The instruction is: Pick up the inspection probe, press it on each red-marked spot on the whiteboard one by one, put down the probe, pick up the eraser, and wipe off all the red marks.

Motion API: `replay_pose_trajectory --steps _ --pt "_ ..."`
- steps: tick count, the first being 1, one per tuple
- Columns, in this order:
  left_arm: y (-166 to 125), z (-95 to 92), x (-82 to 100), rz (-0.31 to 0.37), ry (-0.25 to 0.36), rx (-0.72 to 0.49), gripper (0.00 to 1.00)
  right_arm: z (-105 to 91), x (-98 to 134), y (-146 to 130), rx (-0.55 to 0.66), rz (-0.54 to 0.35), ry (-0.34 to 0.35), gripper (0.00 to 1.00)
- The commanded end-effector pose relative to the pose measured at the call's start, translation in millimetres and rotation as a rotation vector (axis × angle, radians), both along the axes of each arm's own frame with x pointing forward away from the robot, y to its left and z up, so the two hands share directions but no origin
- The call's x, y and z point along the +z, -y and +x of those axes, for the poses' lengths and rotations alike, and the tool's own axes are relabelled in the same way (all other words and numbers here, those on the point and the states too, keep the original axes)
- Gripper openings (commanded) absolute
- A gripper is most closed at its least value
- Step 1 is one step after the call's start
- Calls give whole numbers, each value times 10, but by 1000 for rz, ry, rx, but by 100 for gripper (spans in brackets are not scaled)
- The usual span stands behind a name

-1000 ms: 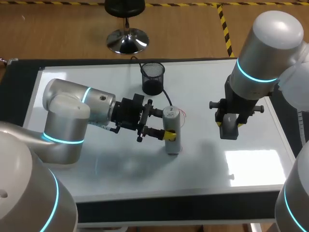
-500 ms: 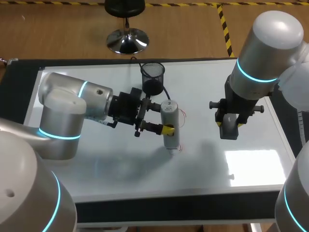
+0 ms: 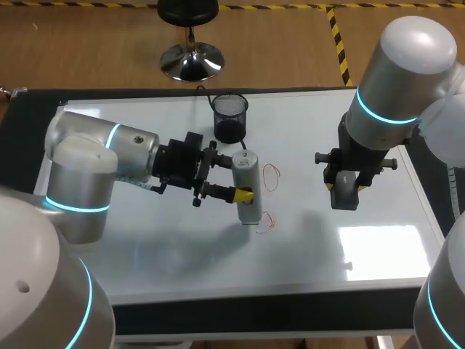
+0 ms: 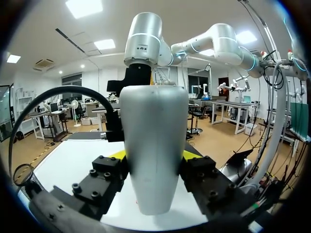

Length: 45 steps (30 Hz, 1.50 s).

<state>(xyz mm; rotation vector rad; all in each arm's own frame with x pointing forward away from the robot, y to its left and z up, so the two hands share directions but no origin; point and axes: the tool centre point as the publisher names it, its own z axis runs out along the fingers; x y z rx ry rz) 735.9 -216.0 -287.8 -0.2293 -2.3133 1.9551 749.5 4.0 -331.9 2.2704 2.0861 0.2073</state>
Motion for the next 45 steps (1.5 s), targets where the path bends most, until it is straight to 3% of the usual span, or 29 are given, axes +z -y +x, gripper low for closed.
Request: replay_pose_trajectory --steps 1,27,45 --pt "-176 -42 56 -10 3 4 0 -3 3 9 1 2 0 0" --pt "-820 -28 97 -25 39 45 0 -3 3 9 1 2 0 0" --pt "-1204 -213 135 -13 47 113 0 -3 3 9 1 2 0 0"
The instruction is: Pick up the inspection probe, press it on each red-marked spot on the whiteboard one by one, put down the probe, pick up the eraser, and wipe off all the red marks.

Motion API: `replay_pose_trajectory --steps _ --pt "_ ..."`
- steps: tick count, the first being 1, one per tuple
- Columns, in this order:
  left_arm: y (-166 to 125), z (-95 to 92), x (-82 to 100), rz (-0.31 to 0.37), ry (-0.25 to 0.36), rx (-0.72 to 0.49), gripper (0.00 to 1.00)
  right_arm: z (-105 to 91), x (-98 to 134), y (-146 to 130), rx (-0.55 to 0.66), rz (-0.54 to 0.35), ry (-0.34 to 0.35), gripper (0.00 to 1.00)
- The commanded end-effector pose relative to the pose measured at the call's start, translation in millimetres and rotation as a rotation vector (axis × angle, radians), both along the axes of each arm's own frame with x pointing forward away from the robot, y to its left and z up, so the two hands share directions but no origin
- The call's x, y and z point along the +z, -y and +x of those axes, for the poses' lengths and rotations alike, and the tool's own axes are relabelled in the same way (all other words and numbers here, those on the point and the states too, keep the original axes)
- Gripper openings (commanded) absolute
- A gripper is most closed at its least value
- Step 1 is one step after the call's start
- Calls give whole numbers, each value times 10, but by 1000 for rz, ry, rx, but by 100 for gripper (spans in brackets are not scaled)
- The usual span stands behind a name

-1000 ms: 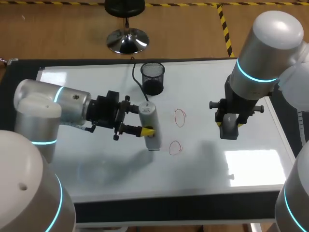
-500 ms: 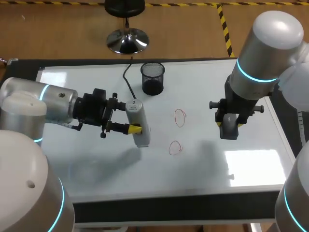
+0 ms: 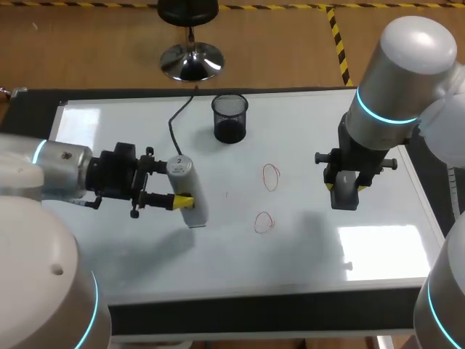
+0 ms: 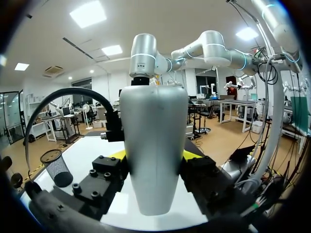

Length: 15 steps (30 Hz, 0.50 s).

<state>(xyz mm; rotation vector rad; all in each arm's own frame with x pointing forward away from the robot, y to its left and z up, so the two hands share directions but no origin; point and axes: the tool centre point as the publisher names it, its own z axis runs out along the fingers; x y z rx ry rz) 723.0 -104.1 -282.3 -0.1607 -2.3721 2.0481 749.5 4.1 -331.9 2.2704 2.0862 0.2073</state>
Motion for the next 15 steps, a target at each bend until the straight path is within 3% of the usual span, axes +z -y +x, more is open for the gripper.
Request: replay_pose_trajectory --steps 1,15 --pt "-106 -84 84 14 3 13 0 -3 3 9 1 2 0 0" --pt "-462 -114 169 49 22 94 0 -3 3 9 1 2 0 0"
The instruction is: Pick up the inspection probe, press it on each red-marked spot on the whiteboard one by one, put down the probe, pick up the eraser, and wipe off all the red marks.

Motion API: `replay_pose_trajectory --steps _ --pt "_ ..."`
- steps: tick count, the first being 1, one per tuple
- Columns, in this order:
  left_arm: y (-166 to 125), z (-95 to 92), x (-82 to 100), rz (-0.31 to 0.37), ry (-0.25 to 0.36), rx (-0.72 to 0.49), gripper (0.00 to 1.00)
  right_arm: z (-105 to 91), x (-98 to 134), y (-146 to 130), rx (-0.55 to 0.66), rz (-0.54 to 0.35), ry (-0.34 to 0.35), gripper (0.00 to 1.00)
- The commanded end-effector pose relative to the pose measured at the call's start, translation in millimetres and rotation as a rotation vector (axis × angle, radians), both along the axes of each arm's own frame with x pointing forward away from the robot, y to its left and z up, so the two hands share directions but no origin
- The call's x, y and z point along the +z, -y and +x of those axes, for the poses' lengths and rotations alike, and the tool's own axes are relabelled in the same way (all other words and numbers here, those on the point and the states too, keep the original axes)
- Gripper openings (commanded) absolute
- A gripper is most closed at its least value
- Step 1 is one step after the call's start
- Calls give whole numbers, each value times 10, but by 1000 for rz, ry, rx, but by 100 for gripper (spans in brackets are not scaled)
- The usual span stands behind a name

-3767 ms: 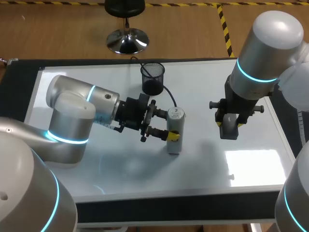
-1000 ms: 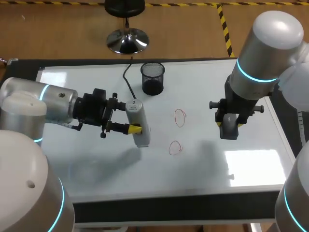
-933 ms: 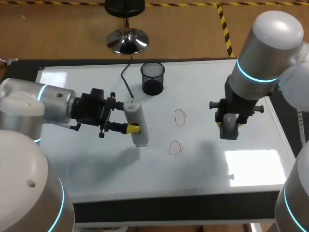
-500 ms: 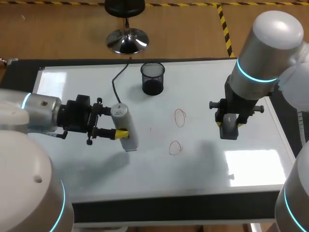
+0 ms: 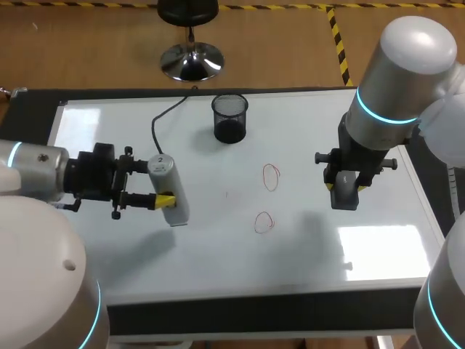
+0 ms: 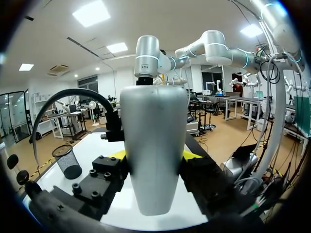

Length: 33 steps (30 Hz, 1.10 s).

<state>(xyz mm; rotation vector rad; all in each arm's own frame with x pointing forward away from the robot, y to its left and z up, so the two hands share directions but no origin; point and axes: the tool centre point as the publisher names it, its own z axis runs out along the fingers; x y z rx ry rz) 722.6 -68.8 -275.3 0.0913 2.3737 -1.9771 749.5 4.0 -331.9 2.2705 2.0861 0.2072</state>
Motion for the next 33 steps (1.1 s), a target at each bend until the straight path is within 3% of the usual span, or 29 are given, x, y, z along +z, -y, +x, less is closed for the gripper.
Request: replay_pose_trajectory --steps 1,9,33 --pt "-136 -119 107 20 8 28 0 -3 3 9 1 2 0 0" --pt "-299 -205 113 25 8 49 0 -3 3 9 1 2 0 0" --pt "-299 -205 113 25 8 49 0 -3 3 9 1 2 0 0"
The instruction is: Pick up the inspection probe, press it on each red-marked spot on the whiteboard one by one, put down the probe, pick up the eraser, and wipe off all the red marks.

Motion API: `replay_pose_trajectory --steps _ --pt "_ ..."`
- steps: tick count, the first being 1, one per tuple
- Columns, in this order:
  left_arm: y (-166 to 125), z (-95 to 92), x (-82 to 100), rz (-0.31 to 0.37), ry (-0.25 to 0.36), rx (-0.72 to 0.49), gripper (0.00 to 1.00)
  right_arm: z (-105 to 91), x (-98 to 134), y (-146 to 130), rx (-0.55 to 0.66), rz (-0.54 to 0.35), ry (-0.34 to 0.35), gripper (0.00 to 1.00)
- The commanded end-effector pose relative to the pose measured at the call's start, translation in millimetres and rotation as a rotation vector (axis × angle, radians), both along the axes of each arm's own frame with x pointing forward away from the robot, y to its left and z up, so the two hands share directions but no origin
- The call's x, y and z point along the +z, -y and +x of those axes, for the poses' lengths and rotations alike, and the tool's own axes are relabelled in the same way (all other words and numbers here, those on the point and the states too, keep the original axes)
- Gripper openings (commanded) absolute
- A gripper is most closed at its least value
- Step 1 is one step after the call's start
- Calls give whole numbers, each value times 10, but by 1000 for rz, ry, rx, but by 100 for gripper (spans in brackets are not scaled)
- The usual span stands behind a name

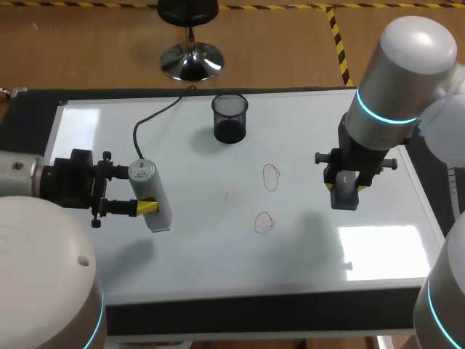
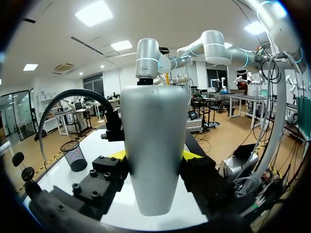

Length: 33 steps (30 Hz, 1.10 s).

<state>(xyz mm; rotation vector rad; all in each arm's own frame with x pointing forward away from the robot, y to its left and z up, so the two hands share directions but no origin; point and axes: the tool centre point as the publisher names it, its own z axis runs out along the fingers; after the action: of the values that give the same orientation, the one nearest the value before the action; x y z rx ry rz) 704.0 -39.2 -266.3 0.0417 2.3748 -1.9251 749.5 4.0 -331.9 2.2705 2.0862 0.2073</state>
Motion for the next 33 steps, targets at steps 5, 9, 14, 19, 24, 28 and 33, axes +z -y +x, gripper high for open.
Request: replay_pose_trajectory --steps 5,9,14,19,24,28,33 --pt "-4 -19 22 1 2 2 0 -110 -55 -138 11 -22 5 0" --pt "-4 -19 22 1 2 2 0 -204 -95 -263 -19 -65 9 0" --pt "-4 -19 22 1 2 2 0 -365 -102 -434 -47 -77 28 0" --pt "-4 -19 22 1 2 2 0 -506 -111 -593 -57 -67 41 0" --pt "-4 -19 22 1 2 2 0 -582 -131 -742 -48 -52 49 0" --pt "-4 -19 22 1 2 2 0 -622 -165 -889 -20 -53 46 0" --pt "-4 -19 22 1 2 2 0 -624 -225 -1099 22 -43 22 0"
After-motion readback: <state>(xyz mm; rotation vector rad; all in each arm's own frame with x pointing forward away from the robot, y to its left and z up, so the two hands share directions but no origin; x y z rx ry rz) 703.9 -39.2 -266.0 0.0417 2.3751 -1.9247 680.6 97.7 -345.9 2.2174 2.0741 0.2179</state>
